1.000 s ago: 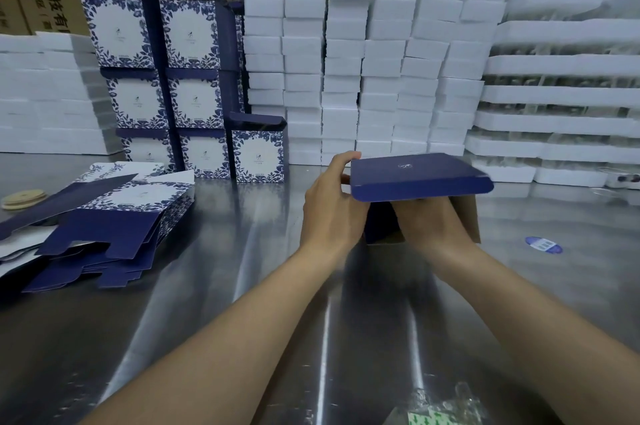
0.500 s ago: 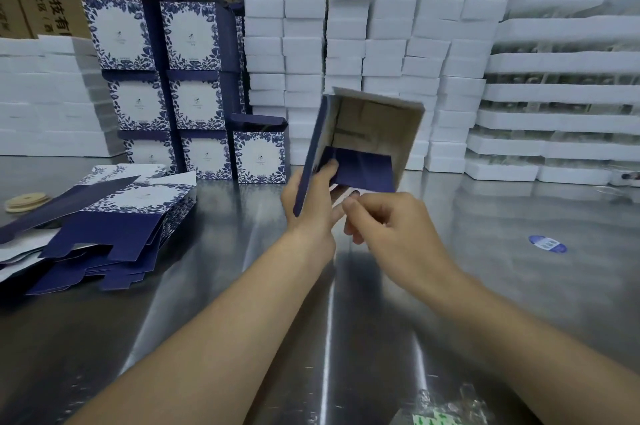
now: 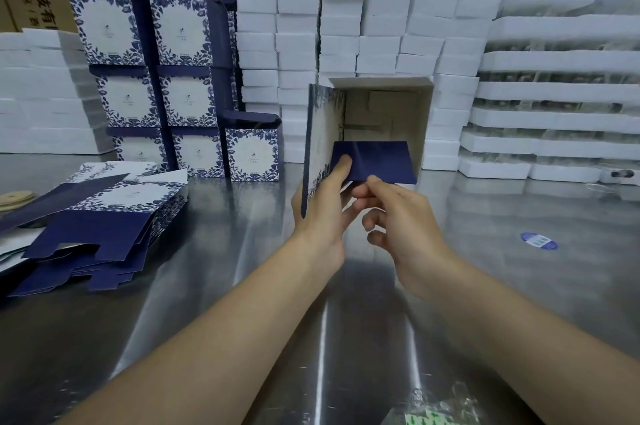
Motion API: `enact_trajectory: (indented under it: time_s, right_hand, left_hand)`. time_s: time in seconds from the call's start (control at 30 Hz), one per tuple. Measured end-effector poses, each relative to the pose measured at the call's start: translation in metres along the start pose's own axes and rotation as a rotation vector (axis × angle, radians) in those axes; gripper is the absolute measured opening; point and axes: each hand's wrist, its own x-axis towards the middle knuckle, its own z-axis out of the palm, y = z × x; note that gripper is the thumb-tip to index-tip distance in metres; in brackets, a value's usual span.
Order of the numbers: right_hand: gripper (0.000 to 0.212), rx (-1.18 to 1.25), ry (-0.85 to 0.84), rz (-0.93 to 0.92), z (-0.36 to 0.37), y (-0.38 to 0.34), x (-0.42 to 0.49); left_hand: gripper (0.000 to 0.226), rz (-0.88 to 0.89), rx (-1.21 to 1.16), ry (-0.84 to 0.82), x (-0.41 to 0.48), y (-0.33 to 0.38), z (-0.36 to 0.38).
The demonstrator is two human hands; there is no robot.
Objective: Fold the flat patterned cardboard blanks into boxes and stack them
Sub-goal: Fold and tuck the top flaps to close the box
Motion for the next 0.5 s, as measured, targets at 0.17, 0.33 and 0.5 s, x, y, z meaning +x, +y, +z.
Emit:
enact_trajectory:
  time_s: [0.17,0.33,0.5]
  right_hand:
    - [0.030,0.071,0.043,0.014,0.001,-0.004,-0.002]
    - [0.031,0.136,0.109,0.024,-0.001,-0.007,-0.002]
    - [0.032,0.153,0.111,0.001,-0.002,-0.011,-0.002]
  left_hand:
    - [0.042,-0.060,0.067,-0.061,-0.005,-0.003,0.002]
    - [0.032,-0.034,0.162,-0.133,-0.007,-0.005,0.004]
    - [0.028,0.046,0.273,-0.091,-0.009,-0.009,0.008]
